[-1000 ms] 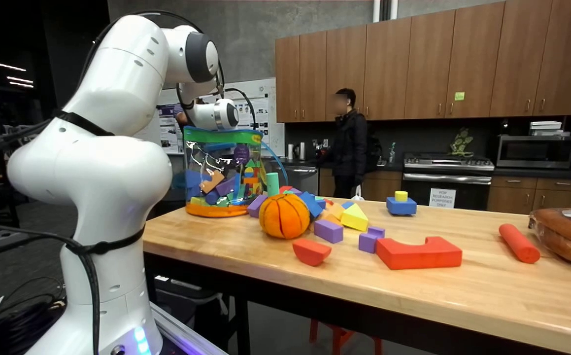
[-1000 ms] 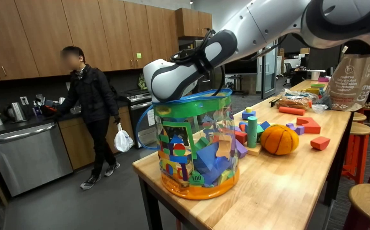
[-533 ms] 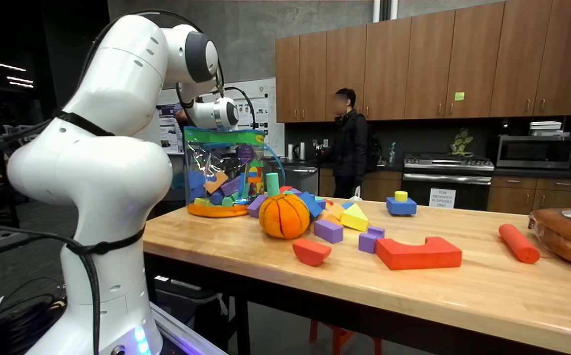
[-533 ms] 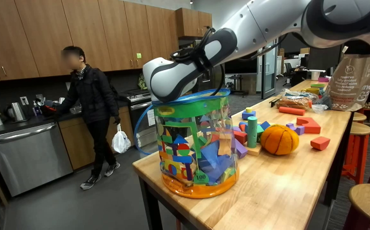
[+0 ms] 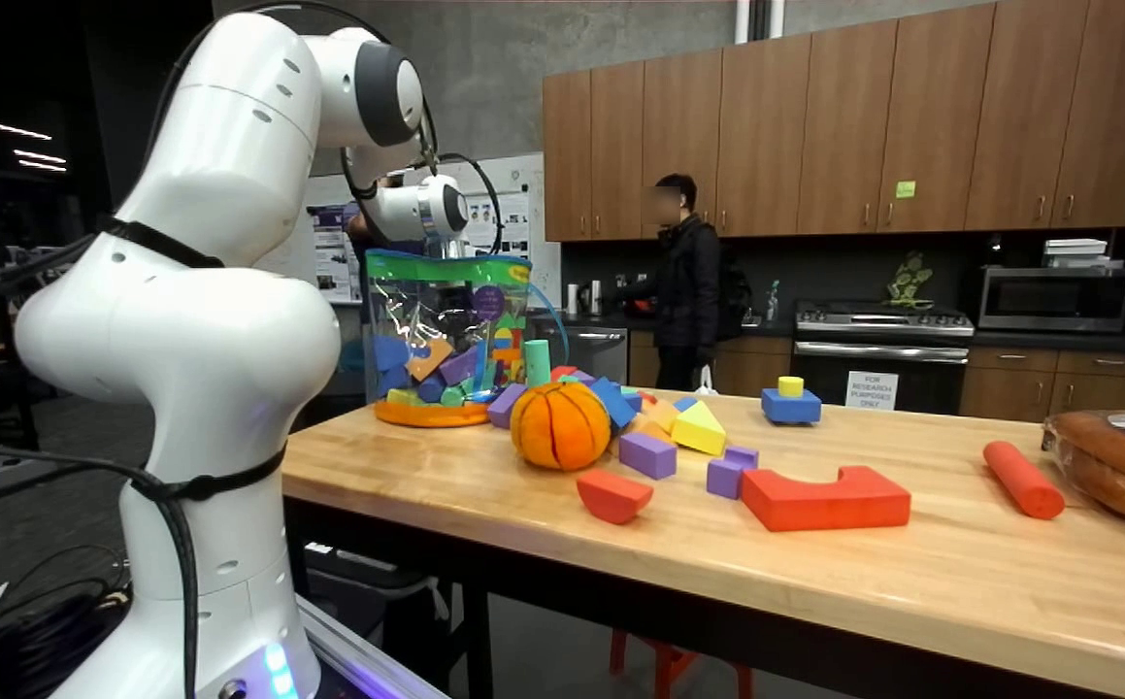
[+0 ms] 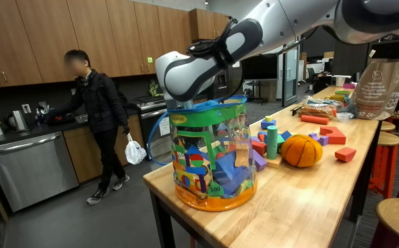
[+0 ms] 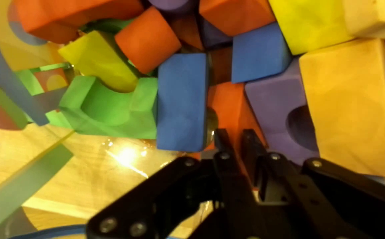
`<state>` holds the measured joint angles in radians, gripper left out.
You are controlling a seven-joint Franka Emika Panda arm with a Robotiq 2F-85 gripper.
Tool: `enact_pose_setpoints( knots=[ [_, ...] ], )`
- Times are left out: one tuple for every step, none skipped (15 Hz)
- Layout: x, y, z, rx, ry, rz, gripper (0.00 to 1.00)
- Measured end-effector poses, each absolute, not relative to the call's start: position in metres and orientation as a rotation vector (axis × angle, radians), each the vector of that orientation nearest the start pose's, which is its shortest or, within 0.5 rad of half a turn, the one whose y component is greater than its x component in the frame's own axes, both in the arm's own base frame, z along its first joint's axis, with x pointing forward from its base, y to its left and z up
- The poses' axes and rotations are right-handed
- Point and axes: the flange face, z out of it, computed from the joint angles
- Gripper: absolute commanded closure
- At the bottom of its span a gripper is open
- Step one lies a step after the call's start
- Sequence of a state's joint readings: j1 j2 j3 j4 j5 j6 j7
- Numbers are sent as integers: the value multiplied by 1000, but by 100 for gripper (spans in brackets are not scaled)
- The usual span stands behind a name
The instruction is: Remove one orange block from the toy bag
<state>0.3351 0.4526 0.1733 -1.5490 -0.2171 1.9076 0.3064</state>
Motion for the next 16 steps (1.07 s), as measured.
enact_pose_setpoints(
  knots=[
    [600,299,396,-3265,-445,23,96],
    [597,298,407,-3270,-449,-4,96],
    [594,296,418,-3275,-452,-30,96],
    [590,294,429,-3283,-455,-59,96],
    [587,292,440,-3292,-454,-89,96],
    [583,289,451,-3304,-451,-122,96],
    [579,286,461,-3316,-448,-154,96],
    [575,284,471,-3328,-442,-187,96],
    [571,281,480,-3339,-434,-218,96],
    [567,278,488,-3350,-421,-251,96],
    [562,276,497,-3360,-408,-284,96],
    [558,273,505,-3367,-391,-318,96],
    [554,271,512,-3374,-376,-357,96],
    [550,269,520,-3379,-364,-399,96],
    [545,267,529,-3383,-353,-444,96],
    [540,266,537,-3387,-343,-490,96]
  ],
)
